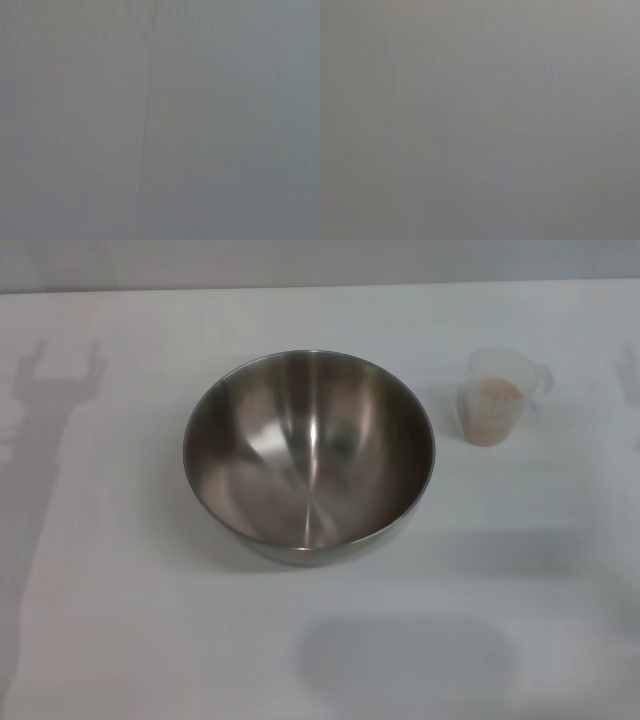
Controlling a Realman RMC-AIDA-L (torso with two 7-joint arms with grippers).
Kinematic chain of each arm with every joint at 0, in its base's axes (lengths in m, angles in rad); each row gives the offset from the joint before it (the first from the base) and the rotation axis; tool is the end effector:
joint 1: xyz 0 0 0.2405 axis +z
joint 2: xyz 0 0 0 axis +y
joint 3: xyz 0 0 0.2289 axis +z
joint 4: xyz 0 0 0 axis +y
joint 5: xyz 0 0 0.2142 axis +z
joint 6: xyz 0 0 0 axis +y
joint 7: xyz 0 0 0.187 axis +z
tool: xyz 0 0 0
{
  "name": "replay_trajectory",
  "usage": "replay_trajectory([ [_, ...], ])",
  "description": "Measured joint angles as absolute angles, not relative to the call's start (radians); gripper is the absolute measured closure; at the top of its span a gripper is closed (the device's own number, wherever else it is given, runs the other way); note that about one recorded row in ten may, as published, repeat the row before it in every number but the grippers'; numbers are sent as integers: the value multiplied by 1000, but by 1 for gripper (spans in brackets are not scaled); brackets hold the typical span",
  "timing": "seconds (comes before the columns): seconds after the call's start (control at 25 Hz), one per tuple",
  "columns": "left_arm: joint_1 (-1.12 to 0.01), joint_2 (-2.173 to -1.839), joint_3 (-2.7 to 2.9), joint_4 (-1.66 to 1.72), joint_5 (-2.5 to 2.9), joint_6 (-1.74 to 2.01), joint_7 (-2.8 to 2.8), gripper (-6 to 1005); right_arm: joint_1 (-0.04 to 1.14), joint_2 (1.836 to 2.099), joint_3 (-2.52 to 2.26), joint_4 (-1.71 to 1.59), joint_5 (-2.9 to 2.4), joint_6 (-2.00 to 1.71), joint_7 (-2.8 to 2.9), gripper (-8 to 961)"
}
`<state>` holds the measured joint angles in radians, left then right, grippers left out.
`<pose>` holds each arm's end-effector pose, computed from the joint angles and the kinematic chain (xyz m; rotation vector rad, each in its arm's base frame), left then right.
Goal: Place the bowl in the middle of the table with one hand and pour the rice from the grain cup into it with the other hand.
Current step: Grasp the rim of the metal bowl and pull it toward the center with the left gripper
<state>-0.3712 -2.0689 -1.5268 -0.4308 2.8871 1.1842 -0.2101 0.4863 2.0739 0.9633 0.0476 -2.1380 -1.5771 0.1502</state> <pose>-0.2570 0.3928 0.0688 -1.4054 -0.3659 -0.9302 0.2822 0.3536 0.0880 -1.2334 0.2514 0.9009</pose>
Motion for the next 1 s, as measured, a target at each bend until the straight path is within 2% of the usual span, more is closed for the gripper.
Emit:
replay_trajectory([
  [1.0,-382,-2068,-1535,-433,2882,1167,-210,274,499,2072,963,48,-2137,-1570,150,255],
])
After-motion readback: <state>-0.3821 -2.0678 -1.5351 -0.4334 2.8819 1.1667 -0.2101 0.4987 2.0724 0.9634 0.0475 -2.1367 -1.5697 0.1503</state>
